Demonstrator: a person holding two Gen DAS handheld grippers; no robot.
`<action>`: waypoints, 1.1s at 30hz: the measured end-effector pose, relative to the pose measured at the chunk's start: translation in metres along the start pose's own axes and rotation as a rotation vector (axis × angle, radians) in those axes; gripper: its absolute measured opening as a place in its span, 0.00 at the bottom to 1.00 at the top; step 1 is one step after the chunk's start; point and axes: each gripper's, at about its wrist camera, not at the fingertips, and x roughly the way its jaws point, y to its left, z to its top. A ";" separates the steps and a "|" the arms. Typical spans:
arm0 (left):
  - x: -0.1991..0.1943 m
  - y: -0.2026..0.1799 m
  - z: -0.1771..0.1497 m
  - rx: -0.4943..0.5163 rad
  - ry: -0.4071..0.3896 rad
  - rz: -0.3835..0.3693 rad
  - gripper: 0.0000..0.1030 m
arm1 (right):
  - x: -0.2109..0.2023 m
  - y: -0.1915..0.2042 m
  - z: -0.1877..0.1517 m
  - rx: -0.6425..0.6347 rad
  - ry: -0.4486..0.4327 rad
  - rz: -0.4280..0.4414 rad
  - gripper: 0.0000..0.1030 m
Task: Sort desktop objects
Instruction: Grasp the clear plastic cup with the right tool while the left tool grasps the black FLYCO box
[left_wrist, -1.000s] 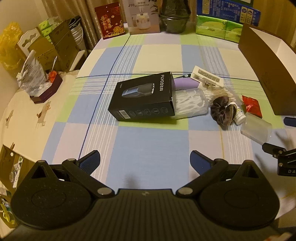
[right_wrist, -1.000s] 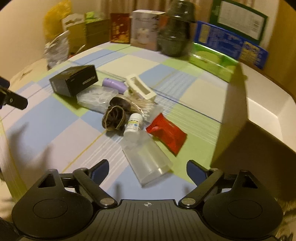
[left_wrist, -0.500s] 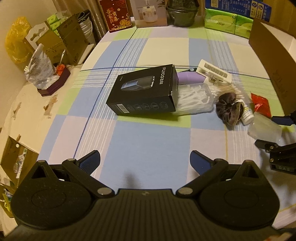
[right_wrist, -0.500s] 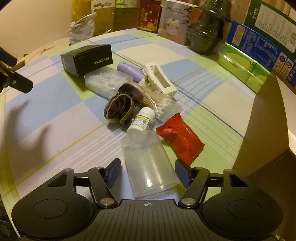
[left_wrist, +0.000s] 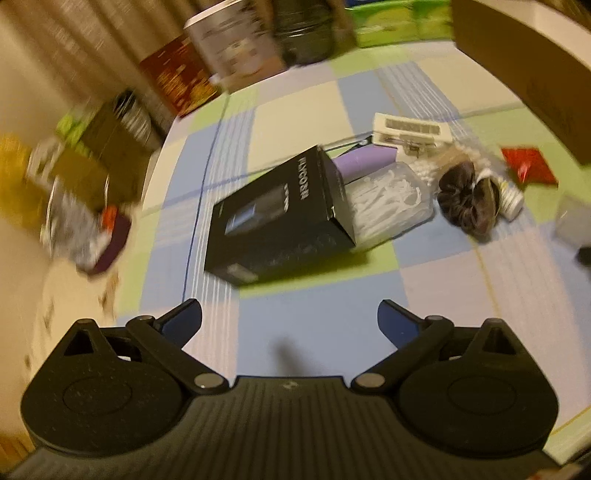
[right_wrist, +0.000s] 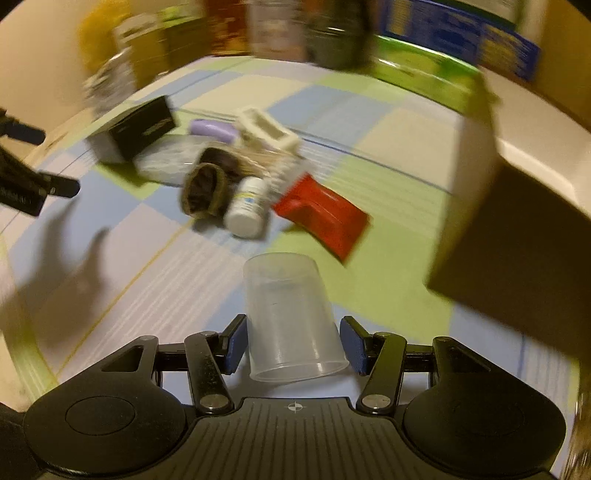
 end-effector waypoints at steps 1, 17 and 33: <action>0.005 -0.001 0.001 0.035 -0.008 0.001 0.95 | -0.003 -0.002 -0.002 0.038 0.005 -0.016 0.50; 0.065 -0.025 -0.002 0.458 -0.228 0.102 0.65 | -0.019 0.001 -0.019 0.340 -0.009 -0.181 0.50; 0.037 0.074 0.038 0.021 -0.130 -0.097 0.42 | -0.011 0.006 -0.015 0.358 0.011 -0.213 0.50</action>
